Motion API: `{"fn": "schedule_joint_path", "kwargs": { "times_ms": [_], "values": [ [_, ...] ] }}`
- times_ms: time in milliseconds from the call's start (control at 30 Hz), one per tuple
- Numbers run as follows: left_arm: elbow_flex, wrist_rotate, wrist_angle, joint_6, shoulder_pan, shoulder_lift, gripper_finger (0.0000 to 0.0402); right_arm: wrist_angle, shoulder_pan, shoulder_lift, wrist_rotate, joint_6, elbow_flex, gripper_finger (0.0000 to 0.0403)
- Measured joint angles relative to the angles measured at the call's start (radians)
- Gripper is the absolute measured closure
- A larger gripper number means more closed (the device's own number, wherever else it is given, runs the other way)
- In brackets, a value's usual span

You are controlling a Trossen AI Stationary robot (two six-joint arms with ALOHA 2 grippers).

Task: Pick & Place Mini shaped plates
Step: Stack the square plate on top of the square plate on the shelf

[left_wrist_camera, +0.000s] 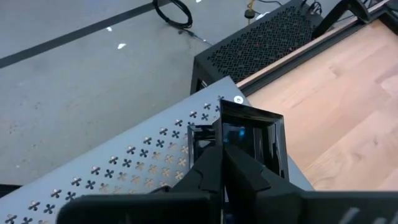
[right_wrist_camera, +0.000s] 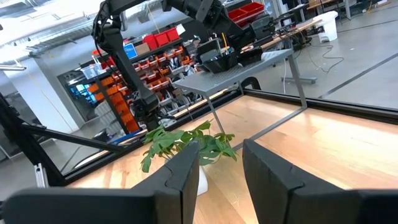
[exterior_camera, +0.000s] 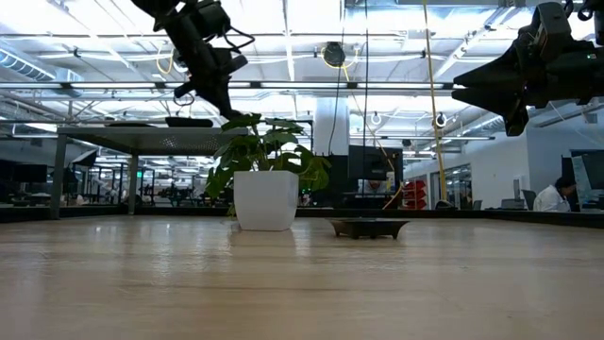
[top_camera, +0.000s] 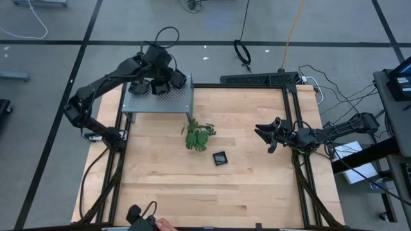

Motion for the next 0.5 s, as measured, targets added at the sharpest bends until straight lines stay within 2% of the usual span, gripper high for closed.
{"fn": "schedule_joint_path", "kwargs": {
  "times_ms": [133, 333, 500],
  "values": [
    [0.000, -0.001, 0.000, 0.000, 0.000, 0.000, 0.0383, 0.000, 0.000, 0.000, 0.000, 0.000, 0.000, 0.0293],
    [-0.027, 0.000, 0.009, -0.036, 0.000, 0.001, 0.0397, 0.000, 0.000, 0.000, 0.000, 0.000, 0.000, 0.0293],
    [-0.072, 0.009, 0.049, -0.061, 0.000, 0.001, 0.0384, 0.000, 0.000, 0.000, 0.000, 0.000, 0.000, 0.0293]
  ]
}}
